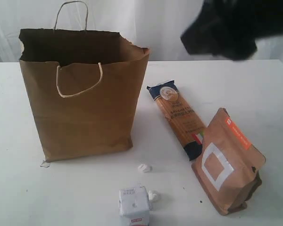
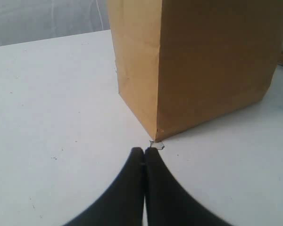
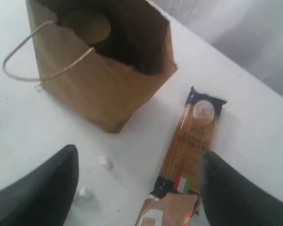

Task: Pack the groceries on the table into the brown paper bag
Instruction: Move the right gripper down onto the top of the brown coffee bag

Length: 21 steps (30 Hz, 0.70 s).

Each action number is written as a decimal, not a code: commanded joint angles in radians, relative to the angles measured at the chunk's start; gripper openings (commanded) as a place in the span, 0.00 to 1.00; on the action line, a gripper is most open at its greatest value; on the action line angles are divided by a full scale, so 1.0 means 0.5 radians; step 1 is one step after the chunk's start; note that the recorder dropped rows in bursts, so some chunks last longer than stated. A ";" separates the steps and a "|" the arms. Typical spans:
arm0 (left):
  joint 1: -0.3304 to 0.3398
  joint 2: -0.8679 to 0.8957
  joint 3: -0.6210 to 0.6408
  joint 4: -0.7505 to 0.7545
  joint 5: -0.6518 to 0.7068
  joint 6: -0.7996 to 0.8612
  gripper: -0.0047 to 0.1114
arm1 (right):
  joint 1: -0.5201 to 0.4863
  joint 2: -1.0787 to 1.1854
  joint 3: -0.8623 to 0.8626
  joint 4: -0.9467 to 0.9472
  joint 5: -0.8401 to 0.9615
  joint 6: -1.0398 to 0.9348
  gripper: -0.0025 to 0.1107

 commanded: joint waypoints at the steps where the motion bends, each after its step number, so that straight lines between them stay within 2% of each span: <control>1: 0.010 -0.010 0.008 -0.010 0.004 -0.012 0.04 | 0.000 -0.195 0.340 0.055 -0.081 0.050 0.61; 6: 0.010 -0.010 0.008 -0.010 0.004 -0.012 0.04 | 0.000 -0.340 0.678 0.084 -0.202 0.140 0.61; 9: 0.010 -0.010 0.008 -0.010 0.004 -0.012 0.04 | 0.000 -0.368 0.842 0.241 -0.233 0.100 0.61; 14: 0.010 -0.010 0.008 -0.010 0.004 -0.012 0.04 | 0.033 -0.258 1.078 0.789 -0.325 -0.537 0.61; 21: 0.010 -0.010 0.008 -0.010 0.004 -0.012 0.04 | 0.188 0.202 1.078 1.044 -0.529 -1.314 0.64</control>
